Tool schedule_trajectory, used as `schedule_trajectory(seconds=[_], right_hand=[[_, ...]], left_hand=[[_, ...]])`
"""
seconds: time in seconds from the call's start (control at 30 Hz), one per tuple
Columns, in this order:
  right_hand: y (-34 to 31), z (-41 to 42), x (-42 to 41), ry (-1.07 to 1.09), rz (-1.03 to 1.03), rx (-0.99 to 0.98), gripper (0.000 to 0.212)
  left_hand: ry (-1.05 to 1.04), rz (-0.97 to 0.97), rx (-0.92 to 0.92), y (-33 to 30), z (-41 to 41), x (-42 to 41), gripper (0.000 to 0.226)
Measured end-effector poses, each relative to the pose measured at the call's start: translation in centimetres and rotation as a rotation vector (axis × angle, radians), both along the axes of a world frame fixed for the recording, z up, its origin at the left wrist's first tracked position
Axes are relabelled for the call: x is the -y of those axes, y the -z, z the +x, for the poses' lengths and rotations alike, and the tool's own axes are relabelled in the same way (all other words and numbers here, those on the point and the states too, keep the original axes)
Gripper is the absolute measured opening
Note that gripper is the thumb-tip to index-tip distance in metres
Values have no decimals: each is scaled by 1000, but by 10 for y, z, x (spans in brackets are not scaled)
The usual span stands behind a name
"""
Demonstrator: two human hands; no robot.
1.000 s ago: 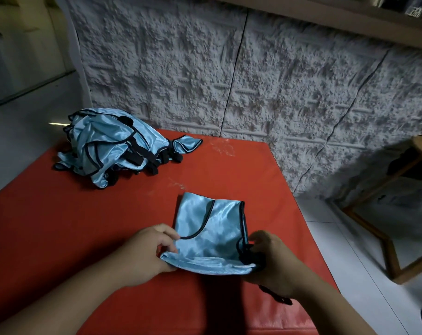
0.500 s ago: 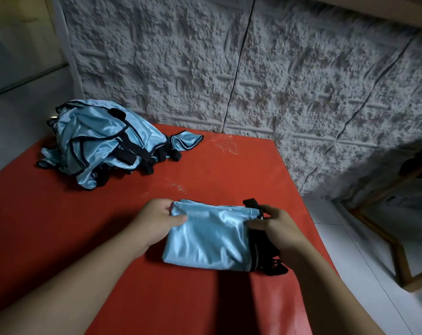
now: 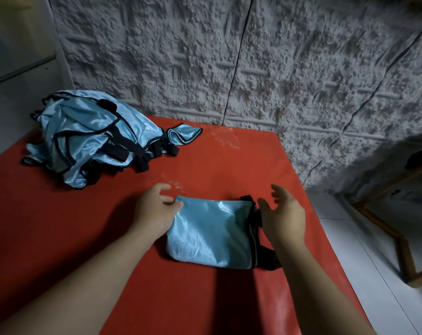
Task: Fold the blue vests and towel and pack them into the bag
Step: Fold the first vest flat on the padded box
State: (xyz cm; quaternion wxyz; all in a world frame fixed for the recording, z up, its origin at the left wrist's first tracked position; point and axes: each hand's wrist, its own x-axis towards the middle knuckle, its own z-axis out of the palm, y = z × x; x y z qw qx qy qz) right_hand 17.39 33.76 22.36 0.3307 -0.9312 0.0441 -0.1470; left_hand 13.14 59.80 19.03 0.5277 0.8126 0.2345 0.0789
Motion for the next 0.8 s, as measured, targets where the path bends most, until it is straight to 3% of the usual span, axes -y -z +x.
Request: schedule_trajectory(seconds=[0.1, 0.2, 0.27, 0.33, 0.43, 0.53, 0.6, 0.73, 0.8], right_hand=[[-6, -20, -16, -231, -91, 243, 43], [6, -45, -47, -646, -234, 69, 50], [29, -53, -53, -735, -425, -96, 57], [48, -52, -46, -667, -600, -216, 68], [59, -48, -36, -602, -671, -252, 75], [59, -45, -36, -577, -666, -277, 78], [58, -45, -36, -575, -674, -292, 78], [56, -46, -36, -580, -682, -301, 78], [54, -46, -36, -584, -686, -301, 78]], left_hand=[[5, 273, 179, -4, -7, 5, 48], [221, 597, 323, 3, -20, 24, 39], [453, 777, 188, 15, -33, 40, 60], [577, 908, -64, 29, -43, 43, 81], [499, 954, -255, 34, -48, 35, 76], [284, 721, -235, 12, -41, 20, 63], [155, 501, -138, 0, -39, 8, 33], [178, -95, -210, -20, -46, 0, 14], [227, -238, -309, -22, -47, -3, 8]])
